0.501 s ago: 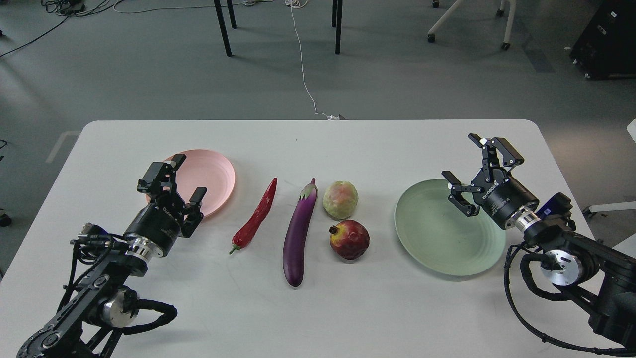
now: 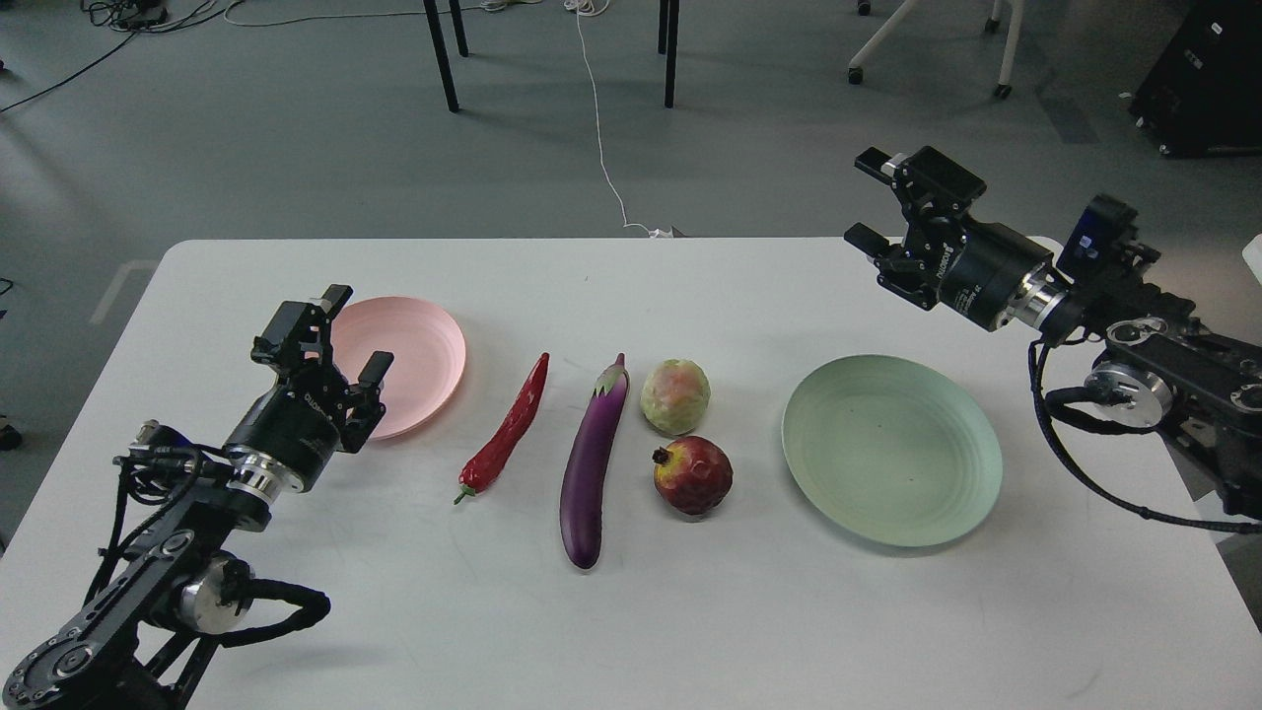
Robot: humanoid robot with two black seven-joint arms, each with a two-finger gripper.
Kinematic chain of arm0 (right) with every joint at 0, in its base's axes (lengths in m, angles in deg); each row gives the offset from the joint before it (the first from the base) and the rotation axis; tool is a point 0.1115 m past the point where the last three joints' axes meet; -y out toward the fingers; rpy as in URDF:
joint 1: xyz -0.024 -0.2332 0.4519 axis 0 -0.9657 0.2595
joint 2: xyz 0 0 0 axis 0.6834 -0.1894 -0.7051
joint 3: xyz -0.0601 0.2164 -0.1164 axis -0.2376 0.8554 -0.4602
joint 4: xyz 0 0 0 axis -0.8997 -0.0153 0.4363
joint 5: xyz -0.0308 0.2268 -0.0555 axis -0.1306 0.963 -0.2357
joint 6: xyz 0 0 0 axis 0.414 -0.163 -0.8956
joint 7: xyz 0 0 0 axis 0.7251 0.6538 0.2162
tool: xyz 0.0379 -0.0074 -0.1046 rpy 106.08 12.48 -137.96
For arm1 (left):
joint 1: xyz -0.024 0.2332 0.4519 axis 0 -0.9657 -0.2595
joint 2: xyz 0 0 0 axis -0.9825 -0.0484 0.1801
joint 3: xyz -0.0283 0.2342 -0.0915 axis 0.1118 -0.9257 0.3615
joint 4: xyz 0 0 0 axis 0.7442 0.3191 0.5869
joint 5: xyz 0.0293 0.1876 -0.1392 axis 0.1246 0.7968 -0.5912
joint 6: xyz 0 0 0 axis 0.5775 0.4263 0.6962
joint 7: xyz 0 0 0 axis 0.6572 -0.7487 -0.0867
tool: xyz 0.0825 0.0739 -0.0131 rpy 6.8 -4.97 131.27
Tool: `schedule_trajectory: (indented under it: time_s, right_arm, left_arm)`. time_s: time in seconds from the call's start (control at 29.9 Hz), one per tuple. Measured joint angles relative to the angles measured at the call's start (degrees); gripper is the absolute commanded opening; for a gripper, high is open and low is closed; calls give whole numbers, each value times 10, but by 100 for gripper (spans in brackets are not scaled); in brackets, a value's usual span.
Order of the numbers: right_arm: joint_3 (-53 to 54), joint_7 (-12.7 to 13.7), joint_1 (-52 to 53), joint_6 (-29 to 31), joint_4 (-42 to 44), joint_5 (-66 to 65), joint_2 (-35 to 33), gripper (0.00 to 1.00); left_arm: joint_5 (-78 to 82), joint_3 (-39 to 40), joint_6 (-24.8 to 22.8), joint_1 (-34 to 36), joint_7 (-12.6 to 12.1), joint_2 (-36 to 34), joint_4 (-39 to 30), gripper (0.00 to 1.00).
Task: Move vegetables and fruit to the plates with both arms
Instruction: 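Reach the right gripper to the pale peach and grasp it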
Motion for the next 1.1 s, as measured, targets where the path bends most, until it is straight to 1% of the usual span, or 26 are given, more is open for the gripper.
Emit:
schedule_trajectory:
  time_s: [0.1, 0.2, 0.3, 0.43, 0.57, 0.77, 1.1]
  right_arm:
    - [-117, 0, 104, -8, 0, -98, 13, 99]
    - [-222, 0, 180, -43, 2, -208, 60, 99]
    - [-316, 0, 222, -84, 8, -291, 114, 99]
    - [-400, 0, 246, -100, 30, -324, 169, 99]
    - [-432, 0, 248, -103, 61, -329, 206, 99]
    - [-448, 0, 233, -116, 89, -329, 243, 98]
    - [-472, 0, 213, -151, 120, -329, 272, 98]
  left_arm:
    - [-1, 1, 2, 1, 9, -7, -1, 98]
    - [-2, 1, 5, 1, 25, -9, -6, 98]
    - [-3, 1, 6, 1, 33, -9, -10, 98]
    - [-3, 1, 6, -1, 35, -9, -18, 98]
    - [-3, 0, 8, -3, 35, -9, -29, 98]
    - [-3, 0, 9, -3, 34, -11, -34, 98]
    - [-3, 0, 8, -2, 33, -11, -35, 98]
